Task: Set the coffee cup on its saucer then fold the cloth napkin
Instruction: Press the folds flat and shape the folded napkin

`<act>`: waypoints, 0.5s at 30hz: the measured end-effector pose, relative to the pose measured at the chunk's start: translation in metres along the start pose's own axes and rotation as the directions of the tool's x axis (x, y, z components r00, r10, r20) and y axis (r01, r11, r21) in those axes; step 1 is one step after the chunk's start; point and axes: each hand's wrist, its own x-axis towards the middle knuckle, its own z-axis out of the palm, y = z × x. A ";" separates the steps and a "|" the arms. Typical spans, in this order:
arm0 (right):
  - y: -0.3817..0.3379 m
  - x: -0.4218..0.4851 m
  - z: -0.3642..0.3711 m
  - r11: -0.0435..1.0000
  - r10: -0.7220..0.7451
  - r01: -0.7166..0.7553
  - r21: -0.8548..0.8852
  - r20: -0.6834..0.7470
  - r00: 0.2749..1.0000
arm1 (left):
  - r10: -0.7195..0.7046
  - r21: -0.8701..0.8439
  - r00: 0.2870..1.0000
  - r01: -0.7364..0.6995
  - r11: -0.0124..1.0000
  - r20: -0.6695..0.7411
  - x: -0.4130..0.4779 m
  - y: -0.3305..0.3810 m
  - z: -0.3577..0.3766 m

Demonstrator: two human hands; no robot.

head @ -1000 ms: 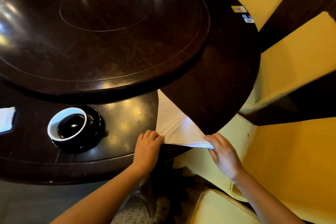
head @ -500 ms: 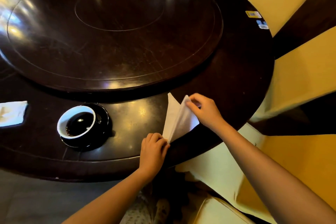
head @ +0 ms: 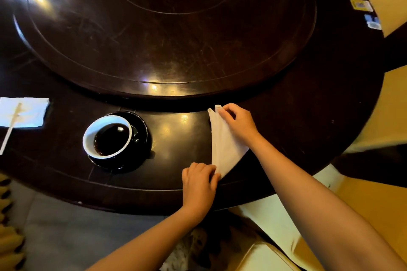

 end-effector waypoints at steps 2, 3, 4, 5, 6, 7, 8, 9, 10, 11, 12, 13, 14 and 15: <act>-0.001 0.003 -0.004 1.000 -0.007 0.006 0.018 0.065 0.998 | -0.024 -0.012 1.000 0.024 1.000 -0.005 0.001 0.002 0.000; -0.002 0.005 -0.007 1.000 -0.014 0.013 0.012 0.107 0.994 | -0.035 -0.011 0.999 0.035 0.999 -0.007 0.001 0.003 0.000; -0.002 0.007 -0.011 1.000 -0.017 0.018 0.000 0.151 0.988 | -0.041 -0.005 0.999 0.041 0.999 -0.007 0.002 0.003 0.000; -0.001 0.009 -0.016 1.000 -0.010 0.013 -0.016 0.193 0.981 | -0.044 0.001 0.999 0.044 0.999 -0.005 0.002 0.004 -0.001; 0.001 0.009 -0.021 1.000 0.010 -0.004 -0.028 0.232 0.973 | -0.043 0.003 0.999 0.043 0.999 -0.001 0.002 0.004 -0.001; 0.004 0.008 -0.027 0.999 0.041 -0.034 -0.032 0.270 0.962 | -0.043 0.002 0.999 0.043 0.999 0.003 0.002 0.004 -0.001; 0.008 0.005 -0.034 0.997 0.076 -0.073 -0.021 0.309 0.948 | -0.045 0.000 0.999 0.045 0.999 0.006 0.001 0.004 -0.001; 0.013 0.001 -0.040 0.993 0.110 -0.117 0.000 0.348 0.931 | -0.049 -0.002 0.999 0.049 0.999 0.006 0.001 0.004 -0.001; 0.017 -0.003 -0.046 0.987 0.142 -0.162 0.019 0.387 0.911 | -0.053 -0.003 0.999 0.053 0.999 0.005 0.001 0.005 0.000; 0.021 -0.009 -0.052 0.979 0.171 -0.203 0.033 0.422 0.890 | -0.058 -0.004 0.998 0.058 0.998 0.006 0.001 0.005 0.000; 0.025 -0.014 -0.057 0.971 0.195 -0.235 0.038 0.443 0.875 | -0.063 -0.006 0.998 0.063 0.998 0.010 0.000 0.006 0.001; 0.028 -0.020 -0.061 0.966 0.216 -0.257 0.031 0.449 0.867 | -0.066 -0.008 0.998 0.066 0.998 0.013 0.000 0.006 0.001; 0.031 -0.026 -0.066 0.962 0.236 -0.272 0.016 0.446 0.863 | -0.066 -0.011 0.998 0.067 0.998 0.015 0.000 0.007 0.001; 0.034 -0.033 -0.070 0.956 0.258 -0.292 0.010 0.442 0.859 | -0.067 -0.019 0.998 0.067 0.998 0.016 -0.001 0.007 0.002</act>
